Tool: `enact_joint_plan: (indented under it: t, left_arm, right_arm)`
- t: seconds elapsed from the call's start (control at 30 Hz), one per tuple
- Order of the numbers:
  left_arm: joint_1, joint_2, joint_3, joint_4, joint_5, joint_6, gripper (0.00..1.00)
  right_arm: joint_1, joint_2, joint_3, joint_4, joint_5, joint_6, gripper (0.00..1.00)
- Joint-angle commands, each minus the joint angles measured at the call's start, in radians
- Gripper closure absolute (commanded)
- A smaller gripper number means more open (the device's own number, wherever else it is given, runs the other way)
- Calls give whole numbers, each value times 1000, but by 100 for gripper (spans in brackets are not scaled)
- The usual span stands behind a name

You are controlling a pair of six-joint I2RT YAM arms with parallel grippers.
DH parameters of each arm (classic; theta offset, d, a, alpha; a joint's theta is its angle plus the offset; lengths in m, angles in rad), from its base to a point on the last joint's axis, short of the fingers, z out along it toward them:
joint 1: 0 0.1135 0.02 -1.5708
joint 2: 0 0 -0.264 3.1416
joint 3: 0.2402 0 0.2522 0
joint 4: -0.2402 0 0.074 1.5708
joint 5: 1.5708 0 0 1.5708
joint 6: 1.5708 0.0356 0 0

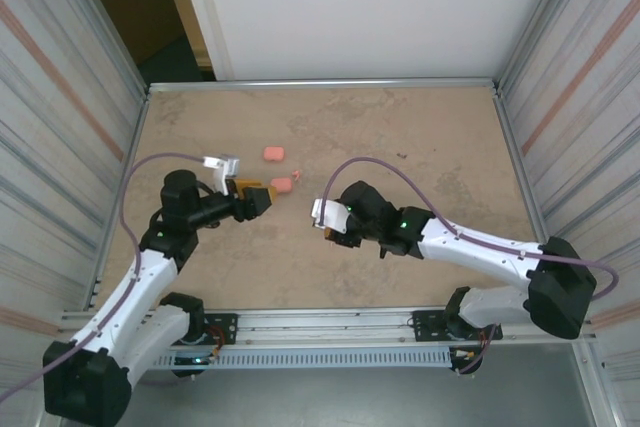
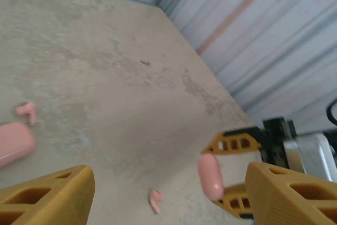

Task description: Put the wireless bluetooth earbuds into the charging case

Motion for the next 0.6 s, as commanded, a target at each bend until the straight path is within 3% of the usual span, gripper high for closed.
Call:
enact_joint_plan:
  t: [0.0,0.57]
  left_arm:
    - [-69,36,59,23,27,48,25]
    - [-285,359,195,119,107,71,28]
  right_arm:
    - [-23,-41,-15,39,29,-35,57]
    - [-37,-151,-62,106,56,-34,56]
